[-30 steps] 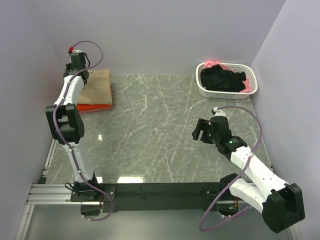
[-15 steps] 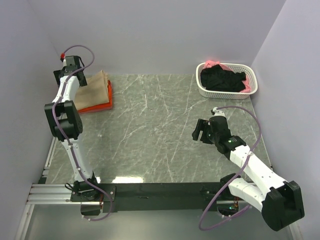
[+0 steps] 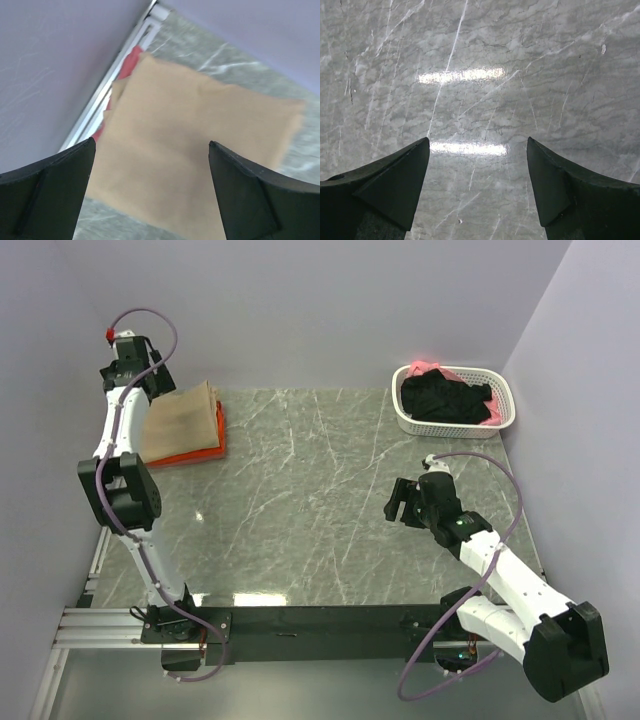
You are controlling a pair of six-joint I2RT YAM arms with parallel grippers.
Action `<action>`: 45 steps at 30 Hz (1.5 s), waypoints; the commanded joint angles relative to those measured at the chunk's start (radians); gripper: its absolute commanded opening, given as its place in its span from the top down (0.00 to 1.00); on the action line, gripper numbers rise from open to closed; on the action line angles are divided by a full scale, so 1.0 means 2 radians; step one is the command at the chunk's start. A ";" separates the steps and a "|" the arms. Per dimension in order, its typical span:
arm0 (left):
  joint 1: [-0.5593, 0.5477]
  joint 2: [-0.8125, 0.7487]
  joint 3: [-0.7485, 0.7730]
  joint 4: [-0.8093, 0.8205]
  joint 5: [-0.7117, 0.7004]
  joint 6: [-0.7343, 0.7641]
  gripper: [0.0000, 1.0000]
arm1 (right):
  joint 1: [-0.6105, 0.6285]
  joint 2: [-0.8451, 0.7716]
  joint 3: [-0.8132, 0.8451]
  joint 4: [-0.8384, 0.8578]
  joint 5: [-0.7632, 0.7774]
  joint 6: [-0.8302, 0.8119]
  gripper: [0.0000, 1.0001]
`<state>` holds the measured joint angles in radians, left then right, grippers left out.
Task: Fold and stack the t-shirts
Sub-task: Reset both grippers
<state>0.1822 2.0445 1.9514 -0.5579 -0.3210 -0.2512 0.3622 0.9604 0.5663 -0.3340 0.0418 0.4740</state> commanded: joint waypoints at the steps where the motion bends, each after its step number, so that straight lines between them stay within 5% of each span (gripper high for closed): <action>1: -0.006 -0.053 -0.012 0.016 0.052 -0.029 0.01 | -0.001 -0.012 0.010 0.004 0.005 0.001 0.15; 11: -0.116 -0.130 -0.051 -0.006 -0.020 -0.087 0.01 | -0.001 -0.005 0.010 0.007 -0.002 -0.002 0.15; 23: -0.386 -0.402 -0.435 0.053 -0.207 -0.266 0.01 | -0.001 -0.021 0.016 0.019 -0.035 0.001 0.15; 29: -0.426 -0.512 -0.545 -0.038 -0.208 -0.385 0.01 | -0.002 -0.059 0.006 0.029 -0.041 0.021 0.15; 36: -0.429 -0.641 -0.629 0.015 -0.188 -0.345 0.01 | -0.001 -0.084 -0.008 0.031 -0.022 0.070 0.15; 45: -0.429 -0.692 -0.662 0.042 -0.188 -0.334 0.01 | -0.001 -0.112 -0.019 0.046 -0.019 0.075 0.14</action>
<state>-0.6712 0.6758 0.6415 -0.5179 -0.6792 -0.9291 0.3622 0.7727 0.5468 -0.2989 -0.0082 0.6094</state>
